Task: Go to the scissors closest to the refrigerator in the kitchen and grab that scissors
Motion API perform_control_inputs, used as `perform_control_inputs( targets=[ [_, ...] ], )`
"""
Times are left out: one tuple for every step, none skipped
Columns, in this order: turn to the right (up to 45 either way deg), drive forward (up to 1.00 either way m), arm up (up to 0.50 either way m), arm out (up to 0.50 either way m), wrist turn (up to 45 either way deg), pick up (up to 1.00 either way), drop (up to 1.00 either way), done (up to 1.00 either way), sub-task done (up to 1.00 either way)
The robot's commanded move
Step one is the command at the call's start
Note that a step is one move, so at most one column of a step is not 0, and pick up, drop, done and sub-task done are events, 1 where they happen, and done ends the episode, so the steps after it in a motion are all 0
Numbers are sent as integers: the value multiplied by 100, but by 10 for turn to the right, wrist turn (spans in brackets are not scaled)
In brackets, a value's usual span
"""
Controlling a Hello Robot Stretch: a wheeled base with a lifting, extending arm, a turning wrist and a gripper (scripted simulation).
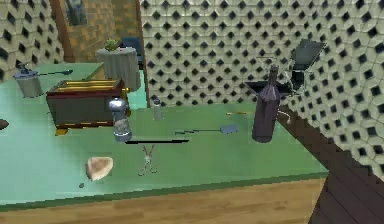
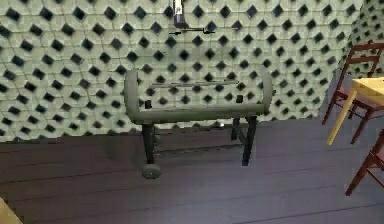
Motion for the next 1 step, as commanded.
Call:
perform_control_inputs(
  targets=[
    [390,0,0,0,0,0,0,0,0]
  ],
)
